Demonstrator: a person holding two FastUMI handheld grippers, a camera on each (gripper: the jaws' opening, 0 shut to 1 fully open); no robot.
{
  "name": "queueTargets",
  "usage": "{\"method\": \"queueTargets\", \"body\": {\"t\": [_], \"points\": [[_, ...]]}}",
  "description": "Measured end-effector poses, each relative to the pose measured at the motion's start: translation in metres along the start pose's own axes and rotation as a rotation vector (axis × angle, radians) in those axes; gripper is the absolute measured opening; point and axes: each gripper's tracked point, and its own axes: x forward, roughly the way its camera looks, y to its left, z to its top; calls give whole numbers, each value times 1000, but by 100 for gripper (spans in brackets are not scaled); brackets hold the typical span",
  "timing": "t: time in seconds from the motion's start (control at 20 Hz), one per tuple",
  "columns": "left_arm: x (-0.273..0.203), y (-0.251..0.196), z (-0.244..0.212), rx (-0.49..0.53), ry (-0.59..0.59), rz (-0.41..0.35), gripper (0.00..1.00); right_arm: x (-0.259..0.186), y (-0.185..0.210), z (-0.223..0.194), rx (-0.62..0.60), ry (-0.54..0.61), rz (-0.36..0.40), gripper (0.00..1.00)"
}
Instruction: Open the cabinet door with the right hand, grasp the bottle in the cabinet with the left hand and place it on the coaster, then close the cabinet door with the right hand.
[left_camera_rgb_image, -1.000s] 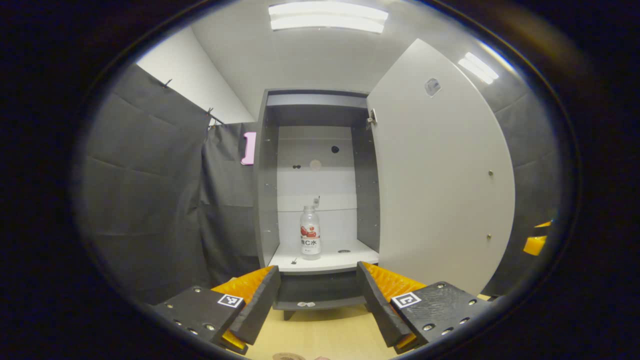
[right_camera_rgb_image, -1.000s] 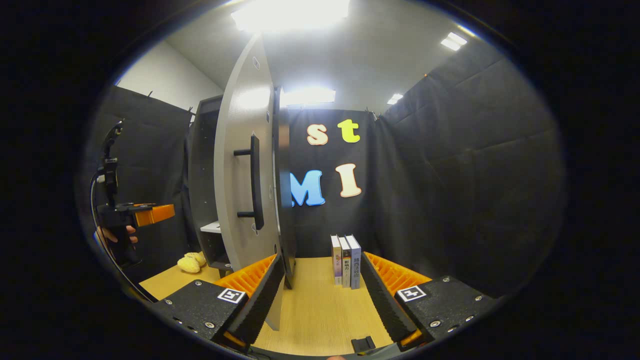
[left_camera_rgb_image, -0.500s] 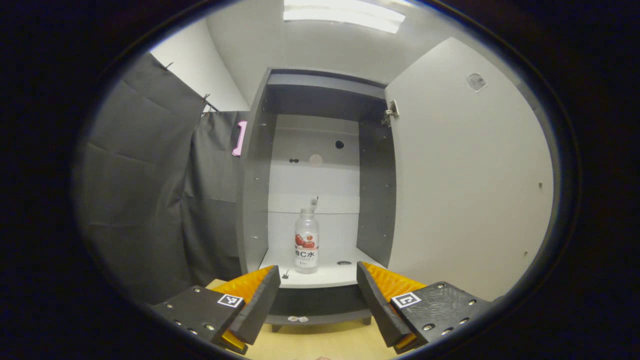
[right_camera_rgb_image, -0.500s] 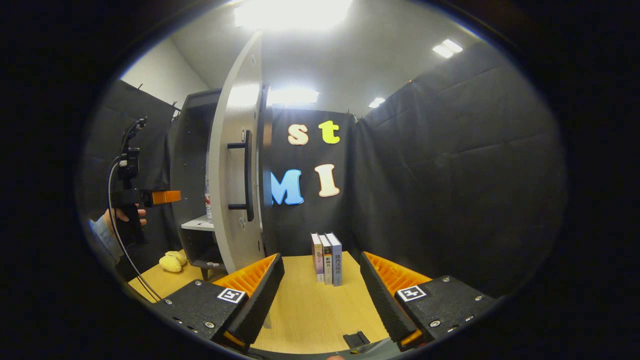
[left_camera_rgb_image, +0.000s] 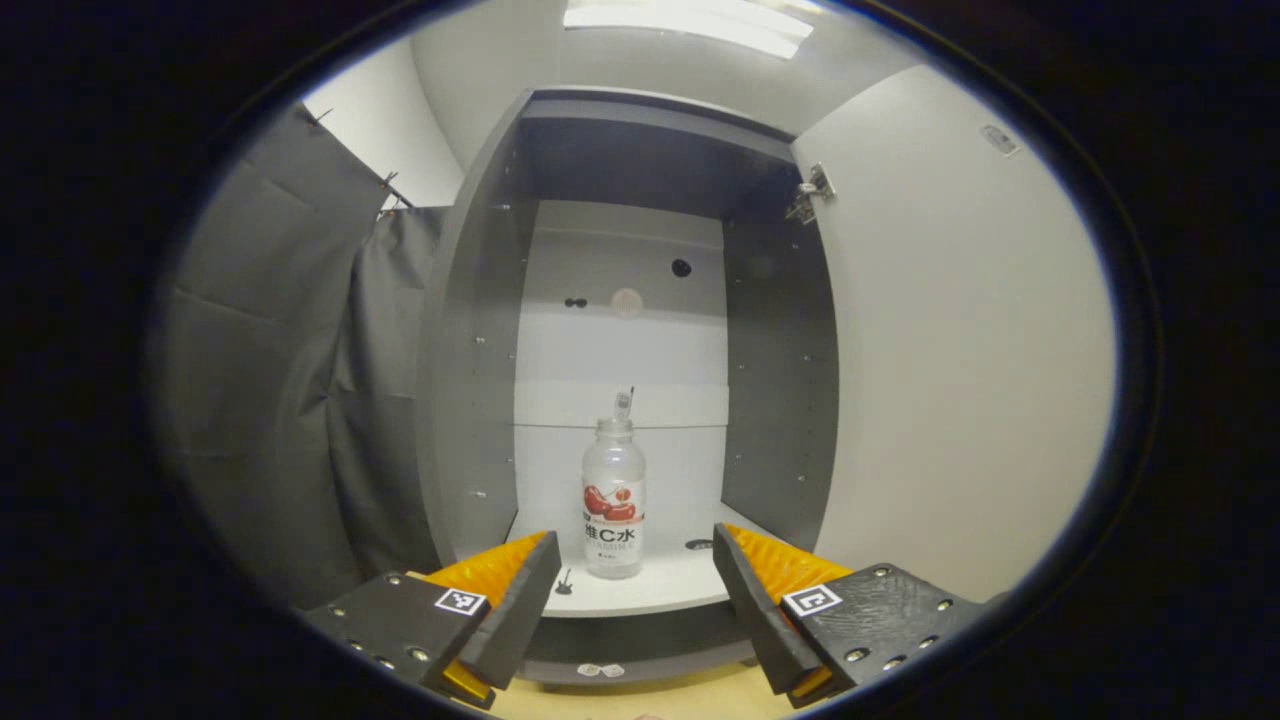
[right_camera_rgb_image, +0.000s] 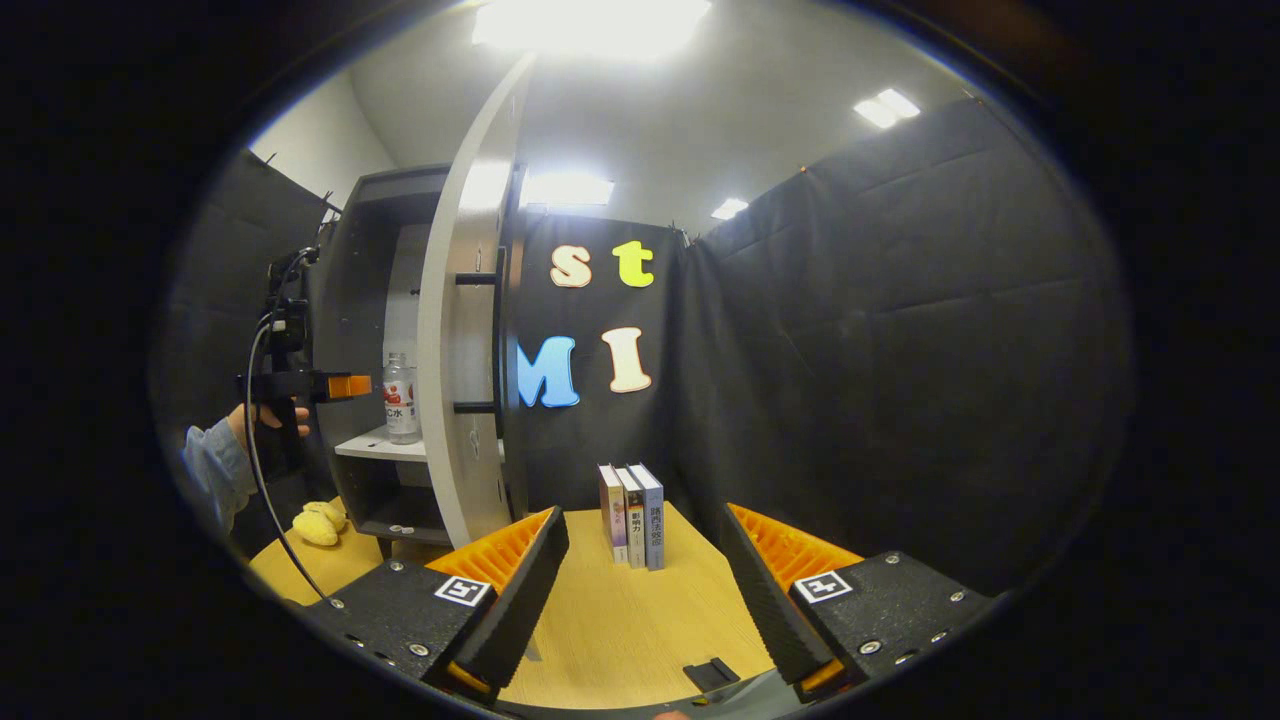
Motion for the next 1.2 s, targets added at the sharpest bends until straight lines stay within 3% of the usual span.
{"method": "queueTargets", "body": {"t": [0.55, 0.6, 0.7, 1.2], "points": [[17, 0, -9, -3, 30, -24, 94, 7, 3, -14, -25, 38, -125, 95], [18, 1, -11, -1, 38, -20, 88, 7, 4, -15, -26, 42, -132, 95], [19, 1, -16, -16, 59, -14, 88, 9, 3, -16, -39, 47, -149, 94], [21, 6, -21, -31, 106, 16, 91, 4, -2, -24, -40, 72, -185, 94]]}}
